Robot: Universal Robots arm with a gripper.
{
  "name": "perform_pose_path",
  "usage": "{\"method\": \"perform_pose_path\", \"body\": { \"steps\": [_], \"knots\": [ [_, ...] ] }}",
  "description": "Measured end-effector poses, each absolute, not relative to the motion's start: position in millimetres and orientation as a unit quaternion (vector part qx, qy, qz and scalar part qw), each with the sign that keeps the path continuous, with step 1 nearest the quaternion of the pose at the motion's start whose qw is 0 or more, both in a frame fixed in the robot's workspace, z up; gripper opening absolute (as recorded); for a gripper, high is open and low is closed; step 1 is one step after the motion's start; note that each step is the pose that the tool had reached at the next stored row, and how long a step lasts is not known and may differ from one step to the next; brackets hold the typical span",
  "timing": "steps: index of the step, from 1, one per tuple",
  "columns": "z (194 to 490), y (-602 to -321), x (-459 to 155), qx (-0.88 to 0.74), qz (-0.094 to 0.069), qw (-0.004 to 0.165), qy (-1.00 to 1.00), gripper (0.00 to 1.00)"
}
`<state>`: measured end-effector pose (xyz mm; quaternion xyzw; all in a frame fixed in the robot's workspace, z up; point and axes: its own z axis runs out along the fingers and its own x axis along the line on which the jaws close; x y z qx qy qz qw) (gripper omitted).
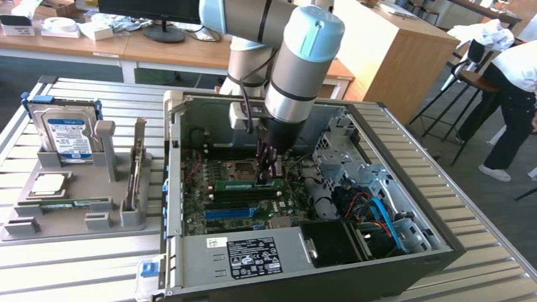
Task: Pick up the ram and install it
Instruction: 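Insert the ram into the slot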
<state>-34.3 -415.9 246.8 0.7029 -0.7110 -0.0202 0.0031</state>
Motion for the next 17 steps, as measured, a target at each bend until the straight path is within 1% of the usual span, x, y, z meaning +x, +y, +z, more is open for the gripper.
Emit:
{"method": "perform_pose_path", "body": {
  "steps": [17],
  "knots": [
    [245.9,-416.7,-32.9,0.703,-0.020,0.003,-0.711,0.11]
  ]
}}
